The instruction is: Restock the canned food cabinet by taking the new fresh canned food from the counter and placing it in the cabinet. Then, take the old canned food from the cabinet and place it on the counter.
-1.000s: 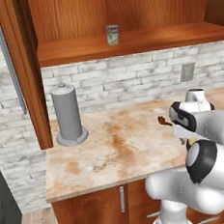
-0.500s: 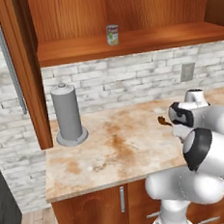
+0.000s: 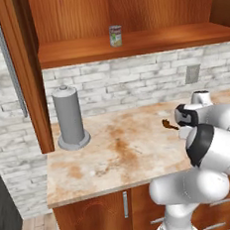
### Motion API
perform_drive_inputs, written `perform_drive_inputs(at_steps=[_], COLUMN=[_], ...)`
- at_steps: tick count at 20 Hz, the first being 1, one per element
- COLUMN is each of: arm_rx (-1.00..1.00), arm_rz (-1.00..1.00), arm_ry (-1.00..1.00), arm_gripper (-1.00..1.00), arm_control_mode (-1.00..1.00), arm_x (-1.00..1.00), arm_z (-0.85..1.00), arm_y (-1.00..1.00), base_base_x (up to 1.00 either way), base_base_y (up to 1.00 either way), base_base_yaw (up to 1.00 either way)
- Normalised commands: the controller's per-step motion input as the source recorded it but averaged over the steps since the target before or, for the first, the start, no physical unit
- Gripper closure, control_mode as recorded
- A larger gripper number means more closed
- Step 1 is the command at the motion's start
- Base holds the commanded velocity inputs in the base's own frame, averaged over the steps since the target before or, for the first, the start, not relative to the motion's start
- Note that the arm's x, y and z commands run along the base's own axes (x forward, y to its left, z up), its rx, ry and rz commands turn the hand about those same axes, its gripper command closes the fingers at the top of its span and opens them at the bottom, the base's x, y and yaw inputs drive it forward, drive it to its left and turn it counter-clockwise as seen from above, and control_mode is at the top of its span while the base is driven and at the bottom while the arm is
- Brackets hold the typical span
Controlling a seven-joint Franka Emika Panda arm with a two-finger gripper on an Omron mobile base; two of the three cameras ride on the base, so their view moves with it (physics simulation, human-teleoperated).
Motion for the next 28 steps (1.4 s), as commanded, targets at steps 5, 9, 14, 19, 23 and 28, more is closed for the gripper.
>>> perform_drive_inputs(at_steps=[5, 9, 14, 19, 23, 28], arm_rx=[-0.04, -0.07, -0.02, 0.00, 0.02, 0.06], arm_rz=[0.01, 0.02, 0.01, 0.00, 0.00, 0.00], arm_ry=[-0.08, -0.16, -0.03, -0.03, -0.24, -0.50], arm_gripper=[-1.00, -1.00, 1.00, 1.00, 1.00, 1.00], arm_control_mode=[-1.00, -1.00, -1.00, -1.00, -1.00, -1.00], arm_x=[0.00, 0.00, 0.00, -0.10, -0.20, -0.24], arm_z=[-0.21, -0.30, -0.02, 0.02, 0.60, 1.00], arm_y=[0.04, 0.07, 0.00, 0.00, 0.00, 0.00], base_base_x=[0.00, 0.00, 0.00, 0.00, 0.00, 0.00], base_base_y=[0.00, 0.00, 0.00, 0.00, 0.00, 0.00], base_base_yaw=[0.00, 0.00, 0.00, 0.00, 0.00, 0.00])
